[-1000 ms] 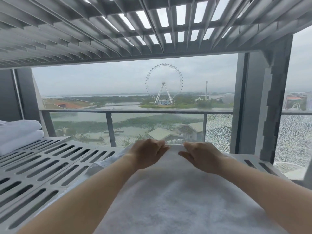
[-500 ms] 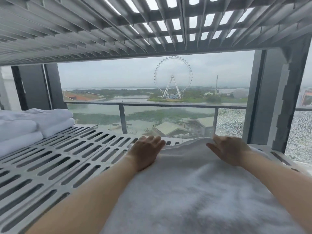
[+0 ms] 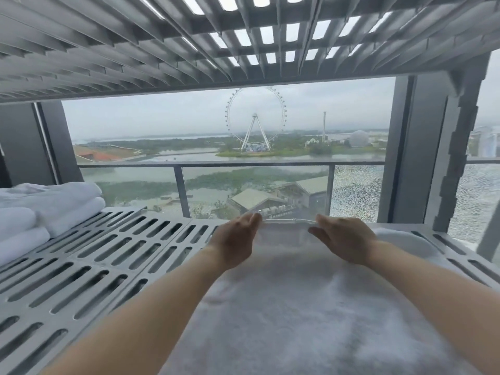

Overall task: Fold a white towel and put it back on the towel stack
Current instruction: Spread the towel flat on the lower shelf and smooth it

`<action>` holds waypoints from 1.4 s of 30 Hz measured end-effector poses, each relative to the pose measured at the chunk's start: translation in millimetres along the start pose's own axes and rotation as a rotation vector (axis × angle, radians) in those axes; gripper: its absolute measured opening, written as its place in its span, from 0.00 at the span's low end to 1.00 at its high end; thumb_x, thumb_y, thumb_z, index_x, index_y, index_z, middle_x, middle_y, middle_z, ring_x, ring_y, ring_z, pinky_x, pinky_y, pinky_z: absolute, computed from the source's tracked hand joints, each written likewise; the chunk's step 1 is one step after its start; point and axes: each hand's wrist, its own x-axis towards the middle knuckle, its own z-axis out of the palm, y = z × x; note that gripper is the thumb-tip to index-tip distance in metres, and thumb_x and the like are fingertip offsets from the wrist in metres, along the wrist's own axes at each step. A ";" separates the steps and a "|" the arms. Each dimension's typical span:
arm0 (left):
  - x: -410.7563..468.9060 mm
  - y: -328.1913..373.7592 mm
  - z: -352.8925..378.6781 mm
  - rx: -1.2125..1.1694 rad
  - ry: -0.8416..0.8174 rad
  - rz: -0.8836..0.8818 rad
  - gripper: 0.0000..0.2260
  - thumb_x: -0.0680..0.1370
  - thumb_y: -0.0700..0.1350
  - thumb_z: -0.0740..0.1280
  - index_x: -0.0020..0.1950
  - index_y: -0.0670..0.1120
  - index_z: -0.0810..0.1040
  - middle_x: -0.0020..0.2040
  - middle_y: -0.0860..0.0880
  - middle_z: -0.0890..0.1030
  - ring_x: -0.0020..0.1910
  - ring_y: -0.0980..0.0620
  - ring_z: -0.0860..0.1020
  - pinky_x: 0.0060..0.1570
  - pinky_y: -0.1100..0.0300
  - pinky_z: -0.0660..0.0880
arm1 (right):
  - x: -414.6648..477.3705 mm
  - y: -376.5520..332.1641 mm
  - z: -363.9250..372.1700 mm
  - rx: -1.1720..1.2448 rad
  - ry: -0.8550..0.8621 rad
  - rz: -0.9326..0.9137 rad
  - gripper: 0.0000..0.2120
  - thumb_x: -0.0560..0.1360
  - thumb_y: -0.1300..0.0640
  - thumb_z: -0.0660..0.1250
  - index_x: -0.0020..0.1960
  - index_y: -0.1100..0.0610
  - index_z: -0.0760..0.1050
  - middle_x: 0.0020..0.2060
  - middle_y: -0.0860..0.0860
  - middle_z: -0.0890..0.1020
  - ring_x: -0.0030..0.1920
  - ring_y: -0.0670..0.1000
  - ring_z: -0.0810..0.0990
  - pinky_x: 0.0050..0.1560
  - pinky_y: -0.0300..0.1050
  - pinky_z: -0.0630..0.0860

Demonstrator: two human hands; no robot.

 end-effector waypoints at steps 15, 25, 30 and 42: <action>50.4 -30.4 30.6 0.166 -0.223 -0.063 0.13 0.79 0.41 0.54 0.63 0.45 0.66 0.59 0.46 0.74 0.58 0.45 0.73 0.48 0.54 0.69 | 46.1 14.2 36.2 -0.025 -0.330 0.102 0.15 0.80 0.44 0.49 0.42 0.52 0.65 0.47 0.58 0.81 0.46 0.59 0.79 0.40 0.46 0.65; 63.8 -50.1 54.7 0.331 -0.254 0.103 0.16 0.81 0.56 0.50 0.53 0.45 0.68 0.48 0.44 0.80 0.46 0.43 0.80 0.38 0.54 0.71 | 37.5 27.8 57.7 0.114 -0.242 0.162 0.16 0.75 0.38 0.57 0.44 0.51 0.68 0.43 0.55 0.81 0.45 0.58 0.79 0.37 0.44 0.64; 65.6 -73.0 48.7 0.440 -0.230 0.115 0.19 0.81 0.58 0.48 0.52 0.46 0.71 0.44 0.45 0.82 0.43 0.43 0.81 0.37 0.54 0.70 | 60.7 21.8 46.3 0.059 -0.229 0.077 0.18 0.76 0.37 0.55 0.38 0.50 0.67 0.39 0.55 0.81 0.40 0.58 0.79 0.36 0.43 0.64; 72.8 -20.6 68.0 -0.025 -0.262 -0.071 0.12 0.80 0.47 0.57 0.61 0.45 0.69 0.61 0.45 0.73 0.60 0.44 0.72 0.57 0.49 0.71 | 56.1 2.5 61.3 0.031 -0.137 0.009 0.12 0.75 0.48 0.64 0.53 0.55 0.74 0.51 0.52 0.75 0.54 0.53 0.74 0.51 0.45 0.69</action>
